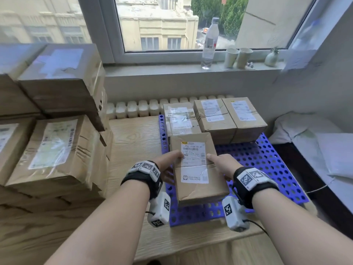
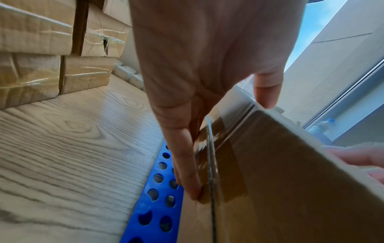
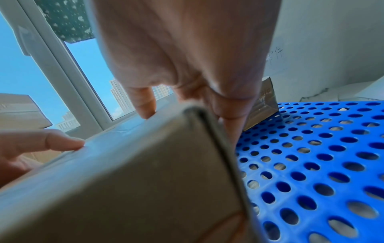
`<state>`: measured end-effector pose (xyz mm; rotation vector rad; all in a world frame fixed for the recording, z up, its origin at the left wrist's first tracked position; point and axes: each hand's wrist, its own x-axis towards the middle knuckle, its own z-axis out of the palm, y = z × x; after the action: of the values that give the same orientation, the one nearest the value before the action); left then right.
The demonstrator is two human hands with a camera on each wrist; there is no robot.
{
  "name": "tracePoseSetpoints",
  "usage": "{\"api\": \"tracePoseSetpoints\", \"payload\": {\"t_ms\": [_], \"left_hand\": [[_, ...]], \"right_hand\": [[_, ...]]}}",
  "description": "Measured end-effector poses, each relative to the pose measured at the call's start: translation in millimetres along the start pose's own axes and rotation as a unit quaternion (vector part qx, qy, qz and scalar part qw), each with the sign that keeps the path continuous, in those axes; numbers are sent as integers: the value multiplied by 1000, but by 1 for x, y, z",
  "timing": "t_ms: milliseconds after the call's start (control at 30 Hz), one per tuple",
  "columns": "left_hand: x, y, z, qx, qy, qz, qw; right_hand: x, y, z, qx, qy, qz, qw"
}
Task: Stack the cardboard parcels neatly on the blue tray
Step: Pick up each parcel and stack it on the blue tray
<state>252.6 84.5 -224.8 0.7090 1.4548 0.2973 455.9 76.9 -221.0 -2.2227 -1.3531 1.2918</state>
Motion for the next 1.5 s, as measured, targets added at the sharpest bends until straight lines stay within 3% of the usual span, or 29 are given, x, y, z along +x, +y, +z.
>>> {"api": "tracePoseSetpoints", "payload": {"t_ms": [400, 1167, 1367, 1500], "left_hand": [[26, 0, -7, 17, 20, -44, 999], [43, 9, 4, 62, 60, 0, 996], [27, 18, 6, 119, 123, 20, 985], [3, 29, 2, 240, 205, 76, 946]], "right_hand": [[39, 0, 20, -18, -39, 12, 999], [58, 2, 25, -52, -21, -7, 998], [42, -16, 18, -141, 39, -71, 987], [18, -38, 8, -239, 58, -150, 958]]}}
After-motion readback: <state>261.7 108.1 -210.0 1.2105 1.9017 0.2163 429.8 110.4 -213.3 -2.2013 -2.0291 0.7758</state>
